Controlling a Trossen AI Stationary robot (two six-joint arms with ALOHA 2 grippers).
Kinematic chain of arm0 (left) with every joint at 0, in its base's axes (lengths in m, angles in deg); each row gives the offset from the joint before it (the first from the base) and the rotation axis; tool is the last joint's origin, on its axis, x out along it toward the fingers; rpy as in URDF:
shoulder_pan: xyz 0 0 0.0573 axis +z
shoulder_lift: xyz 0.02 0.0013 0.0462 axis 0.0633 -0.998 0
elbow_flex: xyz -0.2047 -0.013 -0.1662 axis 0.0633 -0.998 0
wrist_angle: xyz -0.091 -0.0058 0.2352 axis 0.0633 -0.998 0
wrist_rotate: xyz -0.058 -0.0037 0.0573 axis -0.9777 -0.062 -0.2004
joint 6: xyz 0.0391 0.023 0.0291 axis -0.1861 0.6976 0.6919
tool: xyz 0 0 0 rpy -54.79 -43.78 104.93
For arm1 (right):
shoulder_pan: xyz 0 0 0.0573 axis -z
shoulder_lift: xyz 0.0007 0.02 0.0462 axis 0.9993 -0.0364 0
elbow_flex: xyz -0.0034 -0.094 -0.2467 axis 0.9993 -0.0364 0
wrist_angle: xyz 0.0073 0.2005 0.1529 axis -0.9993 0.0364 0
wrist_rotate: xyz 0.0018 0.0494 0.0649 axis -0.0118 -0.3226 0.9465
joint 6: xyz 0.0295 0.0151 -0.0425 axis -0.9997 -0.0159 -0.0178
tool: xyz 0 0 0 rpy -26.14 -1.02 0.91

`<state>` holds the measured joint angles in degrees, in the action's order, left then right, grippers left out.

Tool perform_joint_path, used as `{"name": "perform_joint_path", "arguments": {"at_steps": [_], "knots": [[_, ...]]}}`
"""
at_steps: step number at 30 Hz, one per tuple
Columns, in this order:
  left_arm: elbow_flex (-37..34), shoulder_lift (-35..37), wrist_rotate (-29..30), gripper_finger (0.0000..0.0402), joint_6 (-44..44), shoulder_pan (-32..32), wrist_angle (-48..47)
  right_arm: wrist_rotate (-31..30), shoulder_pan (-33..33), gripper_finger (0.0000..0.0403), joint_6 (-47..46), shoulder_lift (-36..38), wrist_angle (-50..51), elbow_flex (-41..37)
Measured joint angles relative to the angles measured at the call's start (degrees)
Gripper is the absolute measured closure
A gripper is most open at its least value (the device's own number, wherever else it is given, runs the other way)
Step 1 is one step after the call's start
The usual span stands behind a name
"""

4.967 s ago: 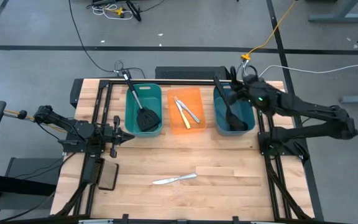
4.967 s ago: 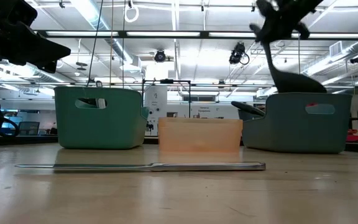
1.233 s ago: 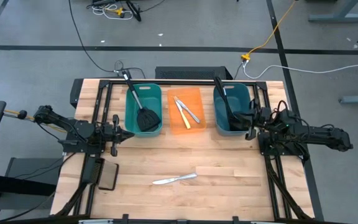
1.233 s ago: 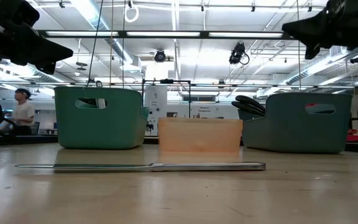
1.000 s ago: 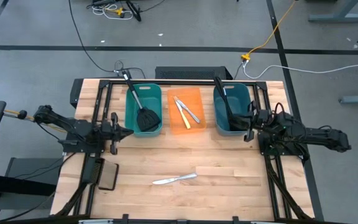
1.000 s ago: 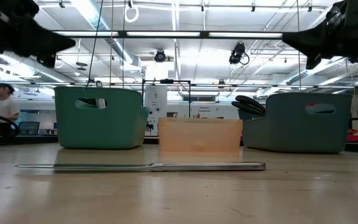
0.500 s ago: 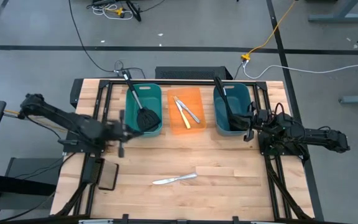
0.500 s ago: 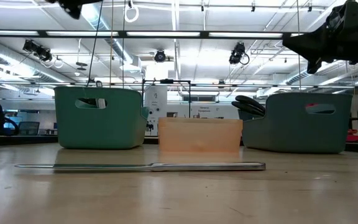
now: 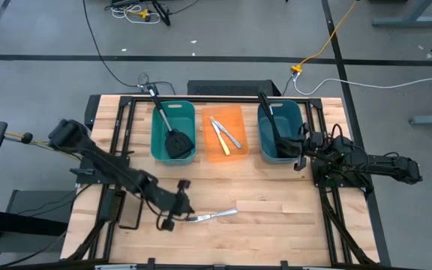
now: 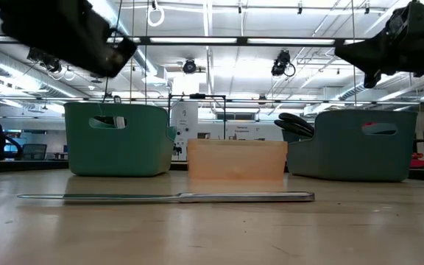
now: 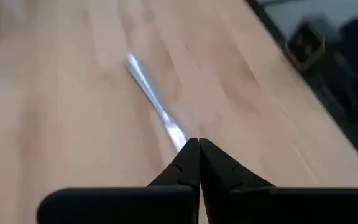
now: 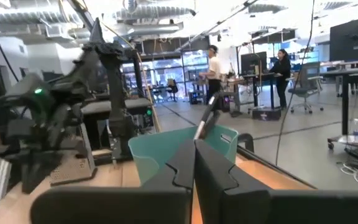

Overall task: Pick & Place Kitchen Items
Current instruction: Put the silver knife into the orange bin

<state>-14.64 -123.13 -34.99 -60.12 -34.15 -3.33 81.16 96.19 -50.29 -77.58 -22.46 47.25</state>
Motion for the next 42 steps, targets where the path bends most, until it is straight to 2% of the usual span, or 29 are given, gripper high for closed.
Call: {"name": "perform_joint_path", "arguments": {"at_steps": [8,13,18,22,27,30,36,42], "knots": [[0.0,-8.45,-1.69,0.0399,-5.91,-2.92,0.48,-6.54,-0.03,0.0394,-0.76,-0.09,4.24,0.0],[0.02,-9.64,-2.29,0.0399,-6.05,-3.24,1.86,-5.94,-1.33,0.0399,-1.09,-0.48,4.89,2.39],[-0.07,-9.77,-2.25,0.0399,-6.5,-3.2,1.09,-4.14,-5.17,0.0397,-0.38,-4.83,9.61,10.64],[-1.41,-9.83,-2.25,0.04,-7.38,-3.2,1.34,-4.27,-10.68,0.0397,-0.22,-15.36,12.68,17.26],[-3.38,-9.83,-2.04,0.0398,-9.09,-3.2,2.48,-9.28,-18.26,0.0386,-0.16,-33.83,17.11,26.1],[-4.23,-9.83,-2.1,0.0399,-9.2,-3.2,3.69,-9.29,-22.37,0.0358,-0.22,-44.82,20.52,32.11],[-4.61,-9.83,-2.22,0.0394,-8.69,-3.2,3.92,-12.39,-28.81,0.0271,-2.61,-63.15,29.6,45.31],[-4.61,-9.83,-2.2,0.0398,-7.26,-3.2,5.32,-11.2,-33.4,0.0216,-1.49,-77.91,31.29,53.9]]}}
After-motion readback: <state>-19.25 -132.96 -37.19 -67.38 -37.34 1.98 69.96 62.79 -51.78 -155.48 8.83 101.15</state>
